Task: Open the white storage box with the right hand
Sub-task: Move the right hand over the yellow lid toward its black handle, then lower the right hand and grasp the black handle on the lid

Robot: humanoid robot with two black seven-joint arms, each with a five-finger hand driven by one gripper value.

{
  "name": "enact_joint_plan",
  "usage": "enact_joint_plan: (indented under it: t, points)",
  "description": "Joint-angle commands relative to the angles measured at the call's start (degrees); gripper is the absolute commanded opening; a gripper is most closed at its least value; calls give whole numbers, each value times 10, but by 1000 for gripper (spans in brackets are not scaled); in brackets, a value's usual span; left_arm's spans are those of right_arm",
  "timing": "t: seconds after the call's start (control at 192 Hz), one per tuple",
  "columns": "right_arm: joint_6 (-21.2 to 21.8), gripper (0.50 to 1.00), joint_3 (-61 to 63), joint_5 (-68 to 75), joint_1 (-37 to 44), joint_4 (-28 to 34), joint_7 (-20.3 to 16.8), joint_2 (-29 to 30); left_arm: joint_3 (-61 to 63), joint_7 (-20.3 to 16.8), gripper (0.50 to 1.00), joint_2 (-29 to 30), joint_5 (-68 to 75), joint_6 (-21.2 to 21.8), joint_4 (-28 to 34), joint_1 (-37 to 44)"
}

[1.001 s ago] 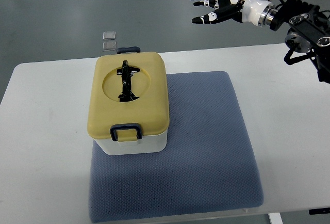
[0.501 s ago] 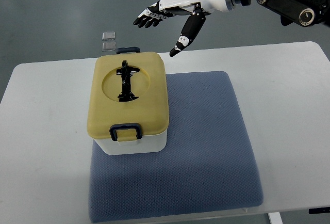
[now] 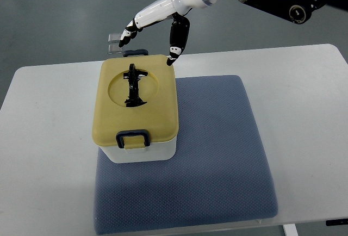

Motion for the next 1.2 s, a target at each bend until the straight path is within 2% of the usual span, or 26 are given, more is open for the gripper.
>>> enact_joint_plan:
  t: [0.0, 0.25, 0.532, 0.615, 0.798, 1.194]
  points:
    - [-11, 911, -10, -3, 14, 1, 0, 24, 0, 0, 1000, 0, 1, 1, 0, 0]
    - [-65, 830, -44, -41, 30, 1, 0, 77, 0, 0, 1000, 0, 0, 1, 0, 0]
    - [-109, 758, -56, -102, 30, 8, 0, 80, 0, 0, 1000, 0, 1, 0, 0, 0]
    - [-111, 731, -60, -104, 31, 21, 0, 80, 0, 0, 1000, 0, 0, 0, 0, 0]
    - [-114, 717, -68, -112, 38, 50, 0, 80, 0, 0, 1000, 0, 1, 0, 0, 0]
    - [-134, 631, -80, -112, 33, 60, 0, 80, 0, 0, 1000, 0, 0, 0, 0, 0]
